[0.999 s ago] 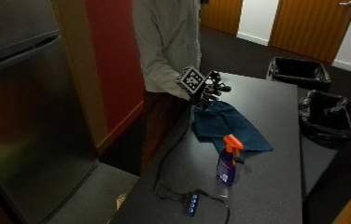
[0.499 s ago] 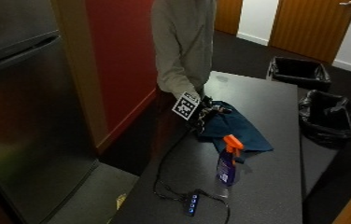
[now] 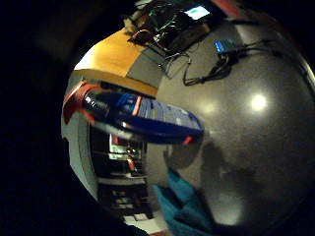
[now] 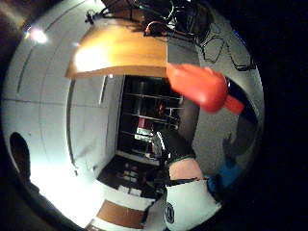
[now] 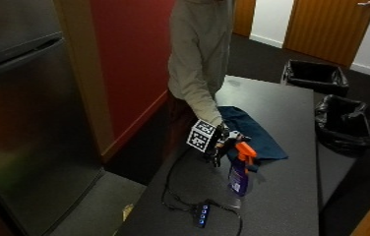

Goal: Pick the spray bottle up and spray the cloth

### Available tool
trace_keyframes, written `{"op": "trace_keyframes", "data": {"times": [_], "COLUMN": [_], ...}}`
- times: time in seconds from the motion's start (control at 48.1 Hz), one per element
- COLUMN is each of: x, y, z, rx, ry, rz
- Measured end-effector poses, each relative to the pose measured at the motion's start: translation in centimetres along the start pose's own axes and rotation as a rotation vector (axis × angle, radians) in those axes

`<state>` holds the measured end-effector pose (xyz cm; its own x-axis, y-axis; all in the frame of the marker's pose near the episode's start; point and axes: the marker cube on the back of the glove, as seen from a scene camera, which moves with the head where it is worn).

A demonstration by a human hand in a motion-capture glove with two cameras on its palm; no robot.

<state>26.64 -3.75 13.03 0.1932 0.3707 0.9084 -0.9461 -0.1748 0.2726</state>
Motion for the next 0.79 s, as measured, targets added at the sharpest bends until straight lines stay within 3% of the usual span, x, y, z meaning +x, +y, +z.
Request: {"op": "trace_keyframes", "data": {"times": [0.791], "x": [0.1], "y": [-6.5], "z": [4.9], "rx": [-0.075], "ry": [0.053], "rz": [-0.027]}}
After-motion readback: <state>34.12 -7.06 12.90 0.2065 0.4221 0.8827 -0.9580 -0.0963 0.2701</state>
